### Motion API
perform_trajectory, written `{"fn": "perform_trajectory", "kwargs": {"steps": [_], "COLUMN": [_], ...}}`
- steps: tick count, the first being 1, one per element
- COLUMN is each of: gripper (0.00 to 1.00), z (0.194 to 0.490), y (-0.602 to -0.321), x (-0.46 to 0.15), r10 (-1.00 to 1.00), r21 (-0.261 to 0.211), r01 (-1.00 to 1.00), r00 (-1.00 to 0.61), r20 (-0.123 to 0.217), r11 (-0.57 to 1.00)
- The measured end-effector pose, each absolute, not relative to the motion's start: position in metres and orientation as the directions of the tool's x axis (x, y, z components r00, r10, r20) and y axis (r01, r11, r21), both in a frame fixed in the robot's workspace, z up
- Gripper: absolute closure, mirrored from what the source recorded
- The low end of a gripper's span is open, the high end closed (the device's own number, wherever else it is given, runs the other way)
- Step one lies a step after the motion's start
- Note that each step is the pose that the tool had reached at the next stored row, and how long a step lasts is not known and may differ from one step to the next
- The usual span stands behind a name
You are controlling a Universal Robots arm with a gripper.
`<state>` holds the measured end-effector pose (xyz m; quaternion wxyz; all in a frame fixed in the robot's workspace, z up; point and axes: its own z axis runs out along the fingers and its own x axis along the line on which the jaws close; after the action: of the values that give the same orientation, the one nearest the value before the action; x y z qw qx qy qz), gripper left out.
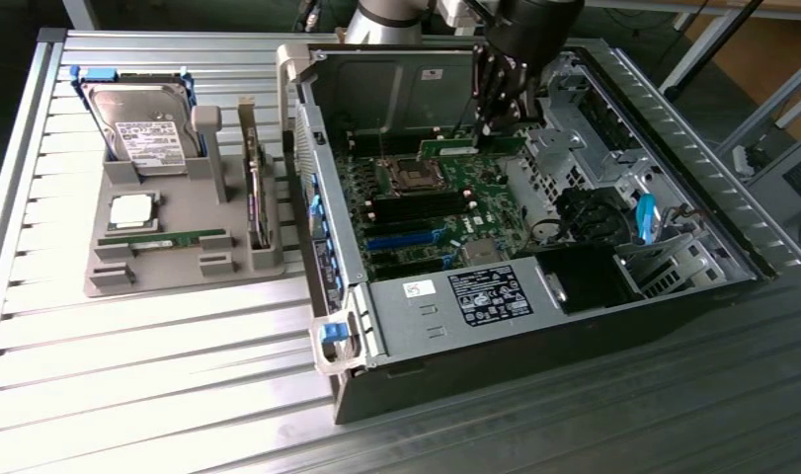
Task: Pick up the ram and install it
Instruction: 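Insert the ram into the slot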
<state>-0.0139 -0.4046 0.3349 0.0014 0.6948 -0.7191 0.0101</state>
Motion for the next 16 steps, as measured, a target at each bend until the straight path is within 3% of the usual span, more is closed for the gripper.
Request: {"fn": "perform_trajectory", "kwargs": {"steps": [16], "gripper": [0.89], "z": [0.3294], "y": [-0.4046], "x": [-0.0139], "r10": [-0.999], "r21": [-0.013], "r01": [-0.999], "r00": [-0.034], "r20": [0.016], "r11": [0.034]}}
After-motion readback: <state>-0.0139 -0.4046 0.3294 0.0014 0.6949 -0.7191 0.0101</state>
